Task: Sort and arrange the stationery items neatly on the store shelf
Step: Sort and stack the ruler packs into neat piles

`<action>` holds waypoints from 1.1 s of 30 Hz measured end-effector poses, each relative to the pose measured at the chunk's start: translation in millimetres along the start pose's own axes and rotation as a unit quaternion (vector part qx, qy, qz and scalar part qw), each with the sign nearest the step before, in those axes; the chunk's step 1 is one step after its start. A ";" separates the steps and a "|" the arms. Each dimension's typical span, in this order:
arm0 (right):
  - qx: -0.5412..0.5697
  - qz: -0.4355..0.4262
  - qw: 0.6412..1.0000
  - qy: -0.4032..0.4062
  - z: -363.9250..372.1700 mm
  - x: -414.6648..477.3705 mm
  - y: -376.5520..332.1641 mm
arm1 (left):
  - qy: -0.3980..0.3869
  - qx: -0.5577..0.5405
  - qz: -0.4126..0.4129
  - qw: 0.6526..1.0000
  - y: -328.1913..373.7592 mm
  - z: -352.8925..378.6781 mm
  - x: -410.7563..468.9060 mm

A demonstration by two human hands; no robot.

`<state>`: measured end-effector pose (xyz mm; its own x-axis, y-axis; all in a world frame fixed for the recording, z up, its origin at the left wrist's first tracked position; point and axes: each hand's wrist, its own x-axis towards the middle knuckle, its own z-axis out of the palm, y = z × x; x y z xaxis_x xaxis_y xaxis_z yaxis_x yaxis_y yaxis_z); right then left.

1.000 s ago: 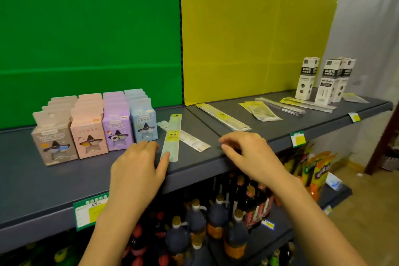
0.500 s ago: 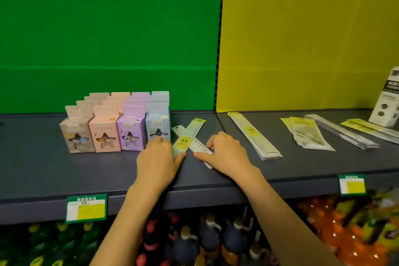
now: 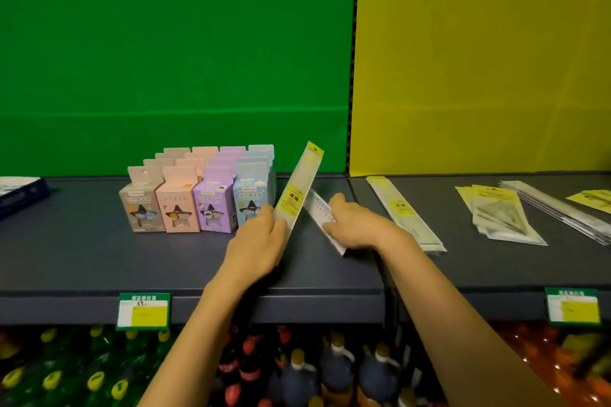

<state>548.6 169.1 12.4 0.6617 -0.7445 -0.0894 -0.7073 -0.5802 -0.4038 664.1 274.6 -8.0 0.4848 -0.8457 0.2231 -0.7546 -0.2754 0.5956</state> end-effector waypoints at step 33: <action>0.257 -0.007 0.946 0.195 -102.1 -98.8 251.9 | -0.003 -0.027 -0.072 0.997 136.8 115.1 26.9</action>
<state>279.7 62.8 12.5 0.4566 -0.8619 0.2206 -0.4183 -0.4268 -0.8017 523.0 161.5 -9.3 0.5835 -0.8022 0.1267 -0.6516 -0.3693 0.6626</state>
